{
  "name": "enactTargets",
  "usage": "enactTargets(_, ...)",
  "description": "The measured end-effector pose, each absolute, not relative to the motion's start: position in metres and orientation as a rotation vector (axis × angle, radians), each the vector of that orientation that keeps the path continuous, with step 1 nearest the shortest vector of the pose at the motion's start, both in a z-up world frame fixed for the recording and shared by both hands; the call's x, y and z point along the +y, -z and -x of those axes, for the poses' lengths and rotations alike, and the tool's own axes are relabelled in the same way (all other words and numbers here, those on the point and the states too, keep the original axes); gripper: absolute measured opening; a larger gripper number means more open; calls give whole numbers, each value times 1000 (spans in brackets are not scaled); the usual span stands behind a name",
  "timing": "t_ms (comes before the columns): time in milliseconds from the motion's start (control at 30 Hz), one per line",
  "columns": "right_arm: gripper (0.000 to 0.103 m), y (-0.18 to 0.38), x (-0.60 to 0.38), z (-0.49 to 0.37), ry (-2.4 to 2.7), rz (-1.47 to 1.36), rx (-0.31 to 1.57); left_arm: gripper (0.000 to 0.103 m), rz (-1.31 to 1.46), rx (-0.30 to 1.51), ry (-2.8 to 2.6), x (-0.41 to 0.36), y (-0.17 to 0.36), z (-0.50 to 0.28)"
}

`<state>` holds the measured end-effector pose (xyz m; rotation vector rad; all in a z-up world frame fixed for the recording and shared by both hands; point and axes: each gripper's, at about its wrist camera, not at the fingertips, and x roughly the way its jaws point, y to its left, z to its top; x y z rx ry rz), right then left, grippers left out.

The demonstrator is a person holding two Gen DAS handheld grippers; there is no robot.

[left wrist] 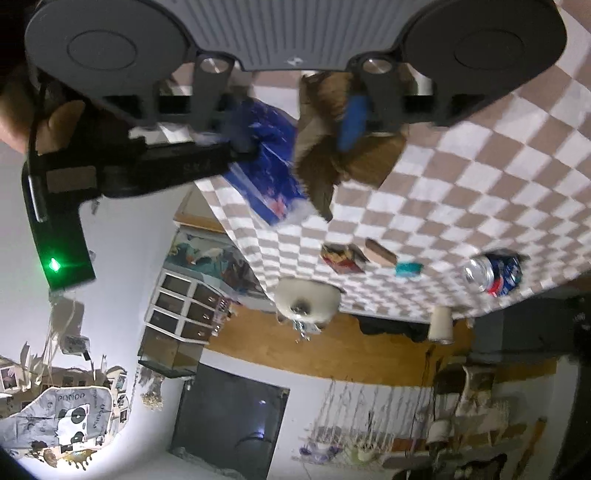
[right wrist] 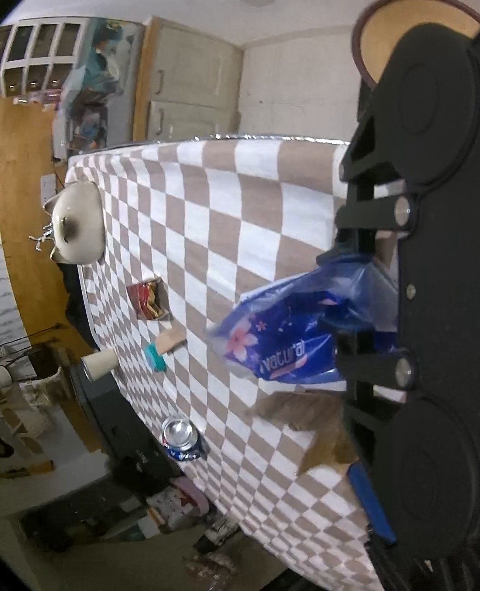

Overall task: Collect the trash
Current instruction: 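Lift the cardboard piece and blue bag off the table, adjusting the left gripper's hold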

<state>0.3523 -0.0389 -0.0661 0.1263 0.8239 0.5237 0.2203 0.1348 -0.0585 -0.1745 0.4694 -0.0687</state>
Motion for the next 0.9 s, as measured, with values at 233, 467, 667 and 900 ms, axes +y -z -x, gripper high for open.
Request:
enactTargets(233,23,68,-42,-353,-530,-138,817,101,95,499,18,139,57,-240)
enactTargets(467,22,70,-43,-352,-539,-142,807,101,217,585,34,157,74,-257)
enactTargets(667,22,70,-43,-350,-538,-142,797,103,237,590,99,139,75,-251)
enactTargets(900,20,72,-47,-350,-545,-168,796,101,138,624,0,119,82,-262)
